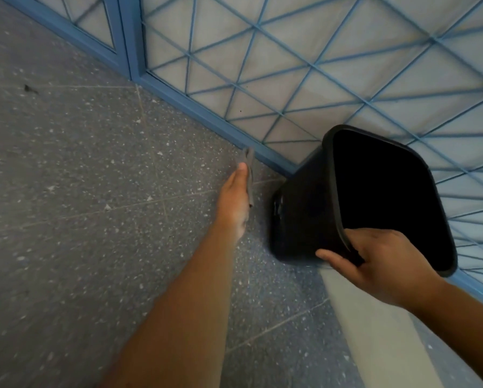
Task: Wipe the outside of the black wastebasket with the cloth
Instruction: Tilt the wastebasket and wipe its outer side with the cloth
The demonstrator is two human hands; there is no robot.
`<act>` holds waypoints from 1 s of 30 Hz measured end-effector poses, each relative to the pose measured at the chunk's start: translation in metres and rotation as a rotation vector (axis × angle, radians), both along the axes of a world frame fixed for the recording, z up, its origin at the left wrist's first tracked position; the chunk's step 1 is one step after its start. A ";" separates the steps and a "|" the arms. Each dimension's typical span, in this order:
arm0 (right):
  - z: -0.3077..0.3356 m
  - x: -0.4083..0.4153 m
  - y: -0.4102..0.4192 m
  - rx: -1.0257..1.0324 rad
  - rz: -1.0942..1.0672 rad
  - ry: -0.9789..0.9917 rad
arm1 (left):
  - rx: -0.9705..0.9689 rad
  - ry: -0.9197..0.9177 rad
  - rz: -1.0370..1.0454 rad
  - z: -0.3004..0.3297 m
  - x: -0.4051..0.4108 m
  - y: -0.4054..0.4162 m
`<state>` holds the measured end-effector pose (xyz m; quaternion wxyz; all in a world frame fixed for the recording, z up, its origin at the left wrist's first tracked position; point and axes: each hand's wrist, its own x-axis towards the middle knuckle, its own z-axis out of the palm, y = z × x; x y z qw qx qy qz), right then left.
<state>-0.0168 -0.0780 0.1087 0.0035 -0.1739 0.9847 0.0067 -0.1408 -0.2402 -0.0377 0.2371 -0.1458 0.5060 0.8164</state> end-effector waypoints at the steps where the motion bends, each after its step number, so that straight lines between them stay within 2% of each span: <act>1: -0.001 -0.001 -0.001 0.014 -0.010 -0.015 | 0.003 -0.025 -0.010 -0.005 0.003 0.004; 4: -0.001 -0.004 -0.001 -0.003 0.001 -0.042 | 0.027 -0.032 -0.095 -0.009 0.015 0.027; 9: -0.001 -0.006 0.003 -0.023 0.021 -0.058 | 0.058 0.093 -0.177 -0.009 0.018 0.068; 12: -0.002 -0.007 0.005 -0.019 0.036 -0.068 | 0.020 0.010 -0.171 -0.019 0.009 0.069; 15: -0.002 -0.007 0.006 -0.022 0.044 -0.074 | 0.019 -0.067 -0.134 -0.008 0.035 0.065; 19: -0.001 -0.008 0.006 -0.045 0.054 -0.088 | 0.038 0.116 -0.066 0.012 0.055 0.068; 24: 0.000 -0.007 0.006 -0.015 0.069 -0.064 | -0.044 -0.059 -0.183 -0.013 0.024 0.064; 28: 0.000 -0.005 0.008 -0.031 0.098 -0.073 | -0.014 0.116 -0.127 -0.004 0.044 0.070; 30: -0.001 -0.005 0.009 -0.047 0.099 -0.060 | -0.063 0.116 -0.154 -0.010 0.035 0.068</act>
